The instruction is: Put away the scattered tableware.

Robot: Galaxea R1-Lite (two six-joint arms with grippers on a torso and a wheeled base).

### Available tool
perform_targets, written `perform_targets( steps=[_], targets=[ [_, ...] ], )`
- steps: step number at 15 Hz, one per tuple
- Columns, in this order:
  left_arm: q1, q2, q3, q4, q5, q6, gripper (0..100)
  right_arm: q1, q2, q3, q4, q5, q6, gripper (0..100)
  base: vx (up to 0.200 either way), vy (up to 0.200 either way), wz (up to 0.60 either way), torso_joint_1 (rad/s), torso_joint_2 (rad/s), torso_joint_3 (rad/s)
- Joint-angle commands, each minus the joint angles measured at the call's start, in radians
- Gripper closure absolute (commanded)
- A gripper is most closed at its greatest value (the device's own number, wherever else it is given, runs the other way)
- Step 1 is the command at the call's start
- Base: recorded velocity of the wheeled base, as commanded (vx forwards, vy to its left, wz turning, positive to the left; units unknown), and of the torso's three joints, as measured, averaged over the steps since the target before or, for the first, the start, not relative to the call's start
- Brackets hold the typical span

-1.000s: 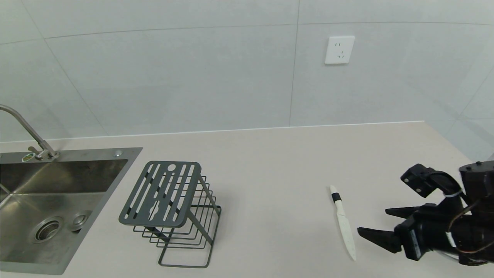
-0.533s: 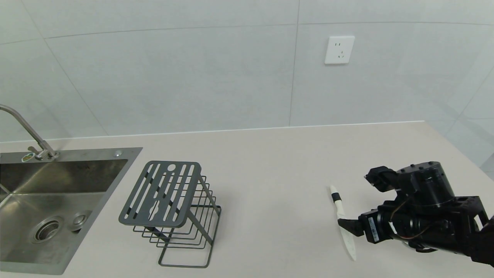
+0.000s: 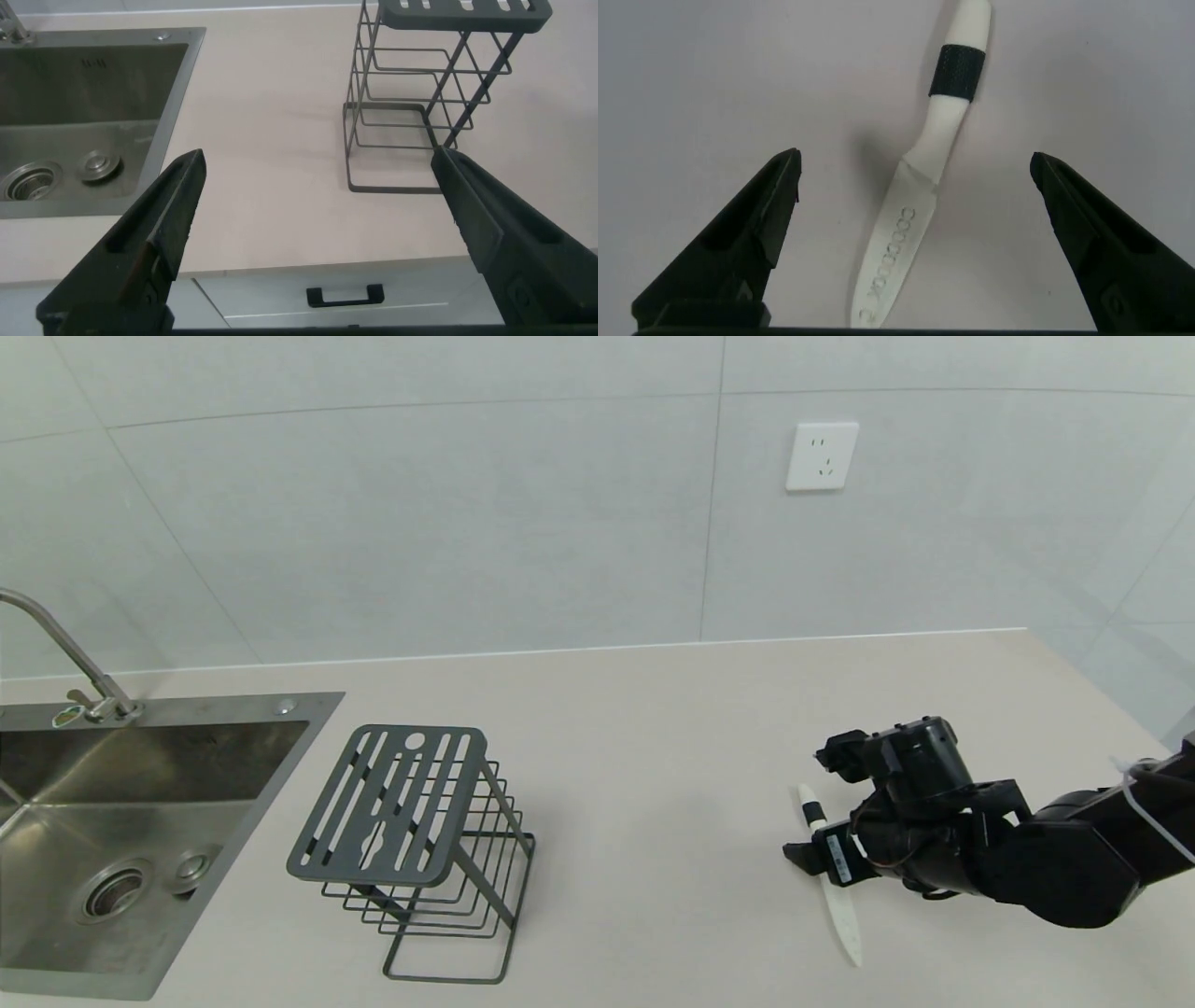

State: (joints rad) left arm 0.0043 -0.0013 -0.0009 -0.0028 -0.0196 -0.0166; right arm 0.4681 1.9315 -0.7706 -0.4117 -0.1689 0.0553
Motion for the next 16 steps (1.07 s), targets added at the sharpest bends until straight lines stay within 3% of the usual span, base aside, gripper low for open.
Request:
perform_targets(
  steps=[1,7,14,15,16],
  targets=[
    [0.0,0.001,0.001,0.0,0.0,0.0,0,0.001,0.046,-0.006,0.001,0.0,-0.005,0,0.0,0.0,0.0,0.0,0.0,0.0],
    [0.0,0.001,0.001,0.0,0.0,0.0,0,-0.006,0.087,-0.009,-0.085,-0.007,-0.06,0,0.0,0.0,0.0,0.0,0.0,0.0],
    [0.0,0.001,-0.001,0.0,0.0,0.0,0,-0.006,0.081,0.033,-0.085,-0.017,-0.055,0,0.0,0.0,0.0,0.0,0.0,0.0],
    [0.0,0.001,-0.001,0.0,0.0,0.0,0,-0.006,0.08,0.04,-0.085,-0.014,-0.051,100,0.0,0.0,0.0,0.0,0.0,0.0],
    [0.0,0.001,0.001,0.0,0.0,-0.002,0,-0.009,0.083,0.053,-0.085,-0.011,-0.045,100,0.0,0.0,0.0,0.0,0.0,0.0]
  ],
)
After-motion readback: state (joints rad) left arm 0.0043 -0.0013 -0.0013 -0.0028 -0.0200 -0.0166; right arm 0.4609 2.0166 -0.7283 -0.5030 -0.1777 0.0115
